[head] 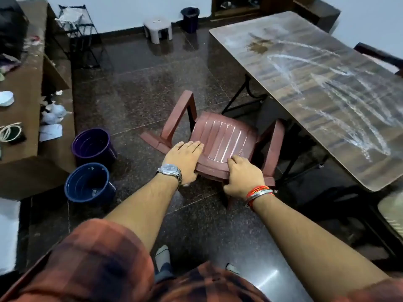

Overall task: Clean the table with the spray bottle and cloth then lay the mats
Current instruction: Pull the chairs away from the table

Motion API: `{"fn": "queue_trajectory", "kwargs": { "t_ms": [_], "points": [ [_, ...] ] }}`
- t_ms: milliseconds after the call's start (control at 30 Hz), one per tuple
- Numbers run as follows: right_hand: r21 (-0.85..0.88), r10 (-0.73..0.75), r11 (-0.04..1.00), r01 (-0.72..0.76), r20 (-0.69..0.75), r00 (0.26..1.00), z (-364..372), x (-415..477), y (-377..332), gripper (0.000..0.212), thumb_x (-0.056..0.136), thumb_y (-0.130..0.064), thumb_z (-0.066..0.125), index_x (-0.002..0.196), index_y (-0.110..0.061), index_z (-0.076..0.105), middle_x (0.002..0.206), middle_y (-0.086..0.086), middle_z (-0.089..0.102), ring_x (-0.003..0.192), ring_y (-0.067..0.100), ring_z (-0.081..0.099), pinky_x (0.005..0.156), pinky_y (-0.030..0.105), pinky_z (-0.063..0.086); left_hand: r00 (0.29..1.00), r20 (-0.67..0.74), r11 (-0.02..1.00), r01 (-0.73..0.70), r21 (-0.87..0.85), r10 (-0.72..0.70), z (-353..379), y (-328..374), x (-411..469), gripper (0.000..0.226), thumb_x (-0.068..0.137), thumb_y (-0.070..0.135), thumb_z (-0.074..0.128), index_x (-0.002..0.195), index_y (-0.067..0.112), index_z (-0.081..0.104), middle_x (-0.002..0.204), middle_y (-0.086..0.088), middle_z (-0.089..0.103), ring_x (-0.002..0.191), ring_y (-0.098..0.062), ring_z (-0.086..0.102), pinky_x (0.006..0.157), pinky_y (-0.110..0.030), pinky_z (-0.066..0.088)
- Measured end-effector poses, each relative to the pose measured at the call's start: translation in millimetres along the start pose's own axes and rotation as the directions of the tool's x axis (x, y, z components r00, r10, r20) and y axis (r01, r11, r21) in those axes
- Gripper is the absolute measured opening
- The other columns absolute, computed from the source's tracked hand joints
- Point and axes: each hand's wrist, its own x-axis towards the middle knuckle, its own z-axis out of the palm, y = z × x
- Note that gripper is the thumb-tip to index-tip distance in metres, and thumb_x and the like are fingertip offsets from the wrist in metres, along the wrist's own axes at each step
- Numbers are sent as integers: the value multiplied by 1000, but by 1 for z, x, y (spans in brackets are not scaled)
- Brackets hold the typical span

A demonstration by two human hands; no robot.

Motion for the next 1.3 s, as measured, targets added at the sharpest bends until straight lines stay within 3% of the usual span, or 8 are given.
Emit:
{"fn": "queue_trajectory", "kwargs": {
  "t_ms": [67, 133, 267, 500, 700, 1100, 1300],
  "points": [
    [1, 14, 1000, -15, 16, 1000, 1, 5, -15, 54, 65, -38, 64, 113, -14, 53, 114, 3, 55, 109, 26, 53, 81, 37, 51, 995, -12, 994, -93, 64, 94, -1, -11, 6, 53, 82, 35, 62, 132, 20, 56, 140, -4, 59, 130, -23, 54, 106, -36, 37],
    [-17, 61, 998, -60, 43, 997, 4, 8, -34, 43, 70, -37, 63, 107, -16, 55, 110, 4, 60, 104, 28, 58, 78, 37, 50, 986, 9, 977, -168, 129, 168, -2, -16, 8, 26, 84, 30, 59, 107, 20, 66, 113, -4, 72, 107, -28, 66, 84, -34, 45],
    [-40, 188, 982, -186, 53, 981, 1, 16, -55, 21, 85, -25, 54, 101, -16, 62, 105, 10, 66, 97, 34, 63, 75, 36, 47, 969, 56, 959, -245, 145, 239, -7, -22, 15, 19, 90, 22, 56, 105, 18, 67, 110, -4, 72, 103, -29, 68, 68, -34, 38],
    [22, 287, 957, -288, 30, 957, -9, 49, -92, 23, 91, -13, 43, 105, -10, 61, 108, 13, 66, 99, 37, 63, 76, 39, 47, 899, 76, 872, -437, 221, 431, -12, -77, 50, 19, 93, 22, 50, 106, 17, 62, 112, -1, 70, 106, -28, 67, 66, -33, 36],
    [83, 367, 927, -366, 7, 930, -10, 99, -119, 25, 92, -9, 39, 105, -7, 60, 107, 11, 67, 99, 35, 64, 74, 37, 48, 823, 78, 807, -567, 166, 563, -14, -130, 111, 26, 80, 18, 54, 100, 15, 70, 99, -2, 74, 97, -32, 70, 71, -37, 53],
    [77, 347, 936, -342, -60, 936, -26, 170, -86, 19, 92, -16, 42, 103, -11, 56, 106, 9, 67, 98, 34, 64, 72, 36, 47, 793, 88, 749, -601, 278, 603, -37, -138, 200, 19, 89, 22, 53, 105, 20, 64, 110, 2, 71, 102, -27, 68, 77, -34, 51],
    [111, 410, 910, -400, -89, 908, -37, 213, -90, 20, 92, -15, 43, 106, -10, 56, 106, 9, 67, 98, 34, 63, 73, 36, 46, 771, 98, 721, -627, 296, 630, -50, -161, 247, 21, 88, 21, 54, 105, 23, 65, 107, 3, 71, 101, -24, 69, 76, -34, 54]
  ]
}}
